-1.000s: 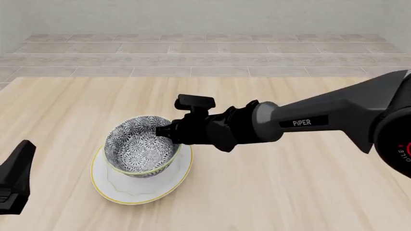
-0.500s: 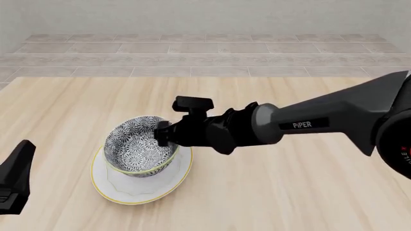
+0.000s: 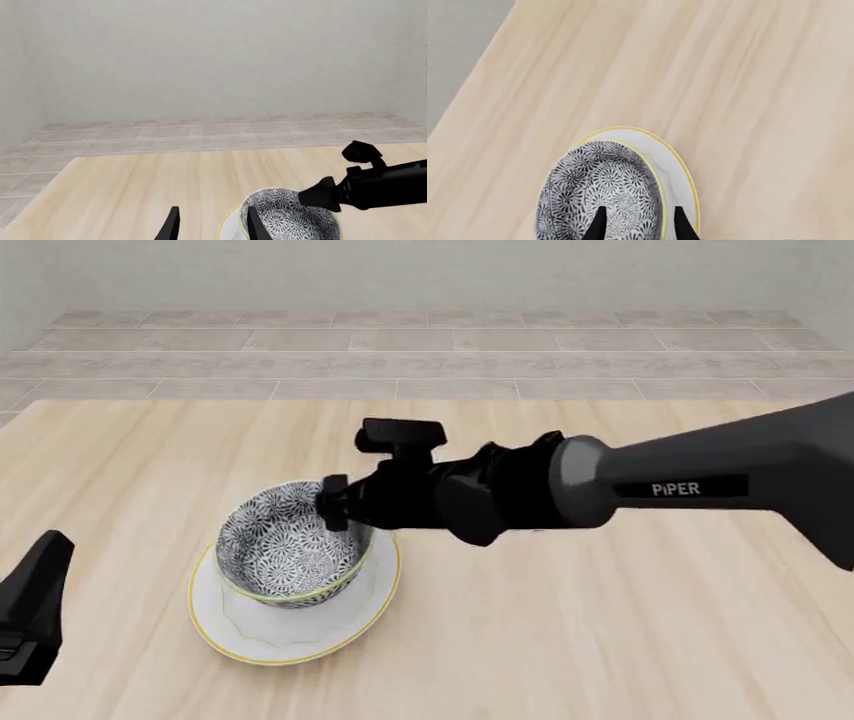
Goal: Put the bowl on the plate.
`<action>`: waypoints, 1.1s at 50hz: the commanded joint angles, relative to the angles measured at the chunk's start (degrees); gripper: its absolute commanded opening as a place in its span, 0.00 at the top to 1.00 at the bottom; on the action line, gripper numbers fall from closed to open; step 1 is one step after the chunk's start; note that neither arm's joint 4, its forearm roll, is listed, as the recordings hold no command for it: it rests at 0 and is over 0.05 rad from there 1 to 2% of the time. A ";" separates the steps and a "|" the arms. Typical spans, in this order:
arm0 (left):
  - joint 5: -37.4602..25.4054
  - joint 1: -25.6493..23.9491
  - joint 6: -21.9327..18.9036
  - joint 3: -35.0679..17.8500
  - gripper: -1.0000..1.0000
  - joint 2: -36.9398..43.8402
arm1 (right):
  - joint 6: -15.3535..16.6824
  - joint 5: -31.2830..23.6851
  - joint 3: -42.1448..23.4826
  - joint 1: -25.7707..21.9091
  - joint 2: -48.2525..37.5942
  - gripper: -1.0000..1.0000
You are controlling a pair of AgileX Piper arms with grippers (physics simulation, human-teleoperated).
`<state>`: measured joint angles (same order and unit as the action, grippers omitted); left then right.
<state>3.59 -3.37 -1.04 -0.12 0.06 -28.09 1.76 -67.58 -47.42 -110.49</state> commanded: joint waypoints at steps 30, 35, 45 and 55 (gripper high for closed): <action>0.09 -0.06 -0.14 0.06 0.00 0.02 | 4.95 -4.38 4.36 1.26 13.72 0.00; -0.04 -0.15 -0.10 0.06 0.00 -0.02 | 5.26 -4.61 6.07 0.90 16.79 0.00; -0.19 -0.21 -0.18 0.04 0.00 -0.03 | 5.39 -4.70 8.44 1.32 20.54 0.00; -0.45 -0.03 0.13 -0.04 0.00 -0.03 | 5.18 -3.47 13.44 0.93 26.52 0.00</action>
<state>3.36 -3.46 -1.09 -0.10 0.03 -22.74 -2.44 -58.22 -46.34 -89.34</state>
